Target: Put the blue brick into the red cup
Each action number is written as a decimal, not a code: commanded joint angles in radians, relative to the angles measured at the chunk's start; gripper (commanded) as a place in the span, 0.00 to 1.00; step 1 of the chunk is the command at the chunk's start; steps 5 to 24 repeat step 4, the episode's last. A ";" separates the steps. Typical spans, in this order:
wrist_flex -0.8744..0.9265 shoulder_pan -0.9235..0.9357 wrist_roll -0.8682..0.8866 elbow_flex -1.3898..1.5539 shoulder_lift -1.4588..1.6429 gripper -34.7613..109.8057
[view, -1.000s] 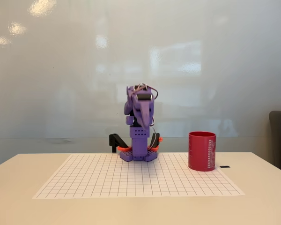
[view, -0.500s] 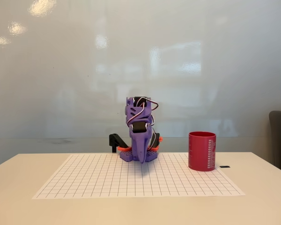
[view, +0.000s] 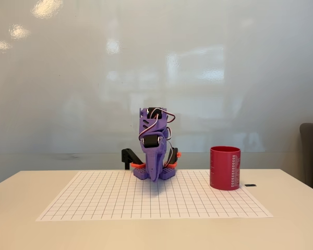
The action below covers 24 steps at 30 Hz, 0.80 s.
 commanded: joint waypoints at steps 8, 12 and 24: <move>-0.003 -0.020 0.002 -0.008 0.005 0.24; -0.003 -0.020 0.002 -0.008 0.005 0.24; -0.003 -0.020 0.002 -0.008 0.005 0.24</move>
